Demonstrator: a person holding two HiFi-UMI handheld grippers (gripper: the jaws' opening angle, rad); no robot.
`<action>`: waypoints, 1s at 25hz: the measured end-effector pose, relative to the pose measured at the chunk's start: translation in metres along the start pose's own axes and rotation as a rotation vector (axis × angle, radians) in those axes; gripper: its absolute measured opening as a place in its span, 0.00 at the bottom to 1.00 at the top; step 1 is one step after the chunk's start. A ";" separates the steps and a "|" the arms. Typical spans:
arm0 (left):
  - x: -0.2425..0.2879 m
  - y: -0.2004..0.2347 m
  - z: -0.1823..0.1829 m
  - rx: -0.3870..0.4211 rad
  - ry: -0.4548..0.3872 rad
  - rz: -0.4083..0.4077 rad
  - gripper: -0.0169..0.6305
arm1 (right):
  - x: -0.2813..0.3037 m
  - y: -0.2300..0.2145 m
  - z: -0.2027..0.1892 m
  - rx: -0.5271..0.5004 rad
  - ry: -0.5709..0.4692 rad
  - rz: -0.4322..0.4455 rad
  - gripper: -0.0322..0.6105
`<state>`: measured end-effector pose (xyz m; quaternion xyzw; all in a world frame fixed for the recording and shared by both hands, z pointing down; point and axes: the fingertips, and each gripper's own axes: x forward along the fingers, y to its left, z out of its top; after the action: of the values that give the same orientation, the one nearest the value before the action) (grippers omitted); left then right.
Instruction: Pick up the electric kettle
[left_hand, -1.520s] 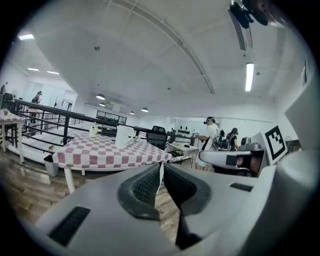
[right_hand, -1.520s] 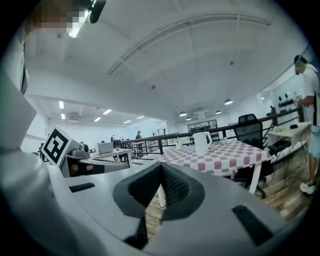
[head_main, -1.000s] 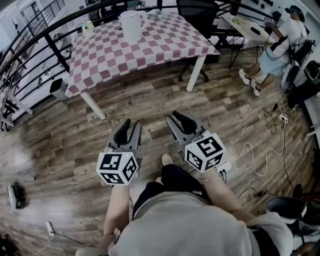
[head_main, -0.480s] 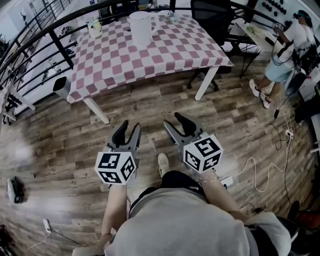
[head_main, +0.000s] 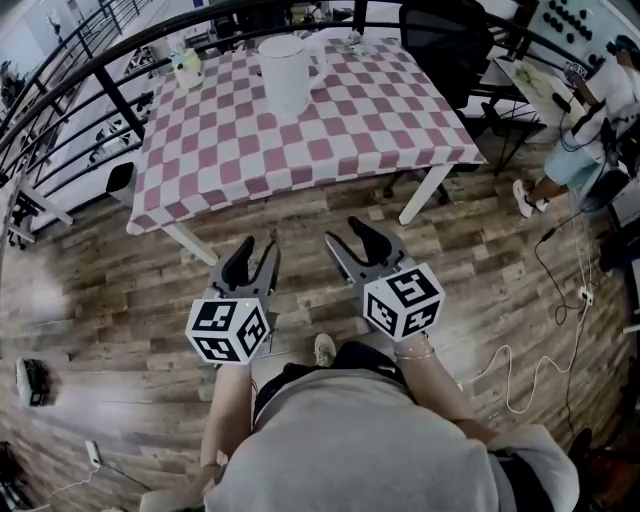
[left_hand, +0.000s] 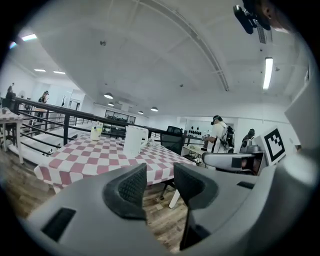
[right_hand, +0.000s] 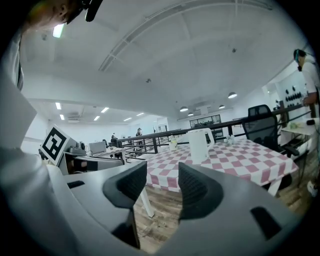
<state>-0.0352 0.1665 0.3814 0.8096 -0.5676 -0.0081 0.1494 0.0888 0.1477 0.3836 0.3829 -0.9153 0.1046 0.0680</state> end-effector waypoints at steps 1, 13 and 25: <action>0.008 0.002 0.001 -0.008 0.003 0.001 0.28 | 0.006 -0.006 0.000 -0.001 0.008 0.004 0.35; 0.070 0.025 -0.002 -0.048 0.045 -0.001 0.28 | 0.047 -0.058 -0.013 0.064 0.060 -0.012 0.35; 0.168 0.092 0.026 -0.081 0.041 -0.068 0.28 | 0.139 -0.115 0.014 0.060 0.048 -0.074 0.35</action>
<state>-0.0643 -0.0231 0.4062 0.8217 -0.5358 -0.0196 0.1933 0.0737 -0.0294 0.4149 0.4156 -0.8951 0.1386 0.0823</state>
